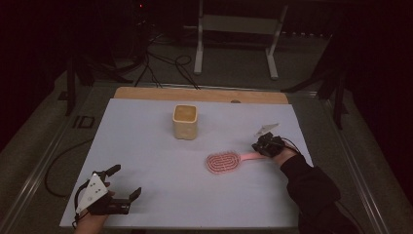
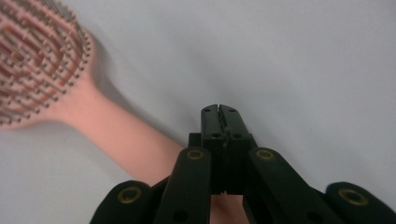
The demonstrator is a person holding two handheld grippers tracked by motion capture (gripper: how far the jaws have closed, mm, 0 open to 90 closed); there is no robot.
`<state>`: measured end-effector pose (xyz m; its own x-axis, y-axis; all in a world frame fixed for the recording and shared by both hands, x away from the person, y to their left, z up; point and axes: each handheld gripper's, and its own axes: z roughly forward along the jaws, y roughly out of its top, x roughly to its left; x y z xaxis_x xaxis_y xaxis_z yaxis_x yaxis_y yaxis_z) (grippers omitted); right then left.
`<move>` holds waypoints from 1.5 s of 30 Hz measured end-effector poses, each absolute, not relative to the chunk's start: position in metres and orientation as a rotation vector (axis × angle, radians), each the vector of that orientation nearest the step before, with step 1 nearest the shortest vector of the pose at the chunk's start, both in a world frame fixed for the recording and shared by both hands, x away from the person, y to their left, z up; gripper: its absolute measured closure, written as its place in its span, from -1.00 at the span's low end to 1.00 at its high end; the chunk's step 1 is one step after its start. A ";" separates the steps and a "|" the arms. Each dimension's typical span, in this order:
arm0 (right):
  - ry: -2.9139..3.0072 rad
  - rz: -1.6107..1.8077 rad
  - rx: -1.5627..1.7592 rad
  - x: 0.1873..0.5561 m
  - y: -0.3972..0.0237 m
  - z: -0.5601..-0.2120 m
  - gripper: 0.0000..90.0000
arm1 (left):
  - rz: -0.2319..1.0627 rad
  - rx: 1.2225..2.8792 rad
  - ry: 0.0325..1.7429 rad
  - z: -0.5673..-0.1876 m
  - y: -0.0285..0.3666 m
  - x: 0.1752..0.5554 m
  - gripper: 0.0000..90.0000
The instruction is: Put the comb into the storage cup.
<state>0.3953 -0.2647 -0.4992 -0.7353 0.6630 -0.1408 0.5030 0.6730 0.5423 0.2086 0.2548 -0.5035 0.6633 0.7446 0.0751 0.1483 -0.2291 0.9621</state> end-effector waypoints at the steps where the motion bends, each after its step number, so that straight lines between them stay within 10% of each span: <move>1: 2.568 0.691 0.917 0.393 -0.266 -0.499 1.00 | 0.655 1.742 0.723 -0.503 0.255 0.209 -1.00; 45: 2.633 0.749 0.900 0.311 -0.300 -0.498 1.00 | 0.663 1.750 0.719 -0.503 0.253 0.208 -1.00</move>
<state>0.3110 -0.2998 -0.4979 -0.7745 0.6281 -0.0749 0.4947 0.6753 0.5470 0.2077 0.2528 -0.5032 0.6617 0.7449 0.0851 0.1446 -0.2382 0.9604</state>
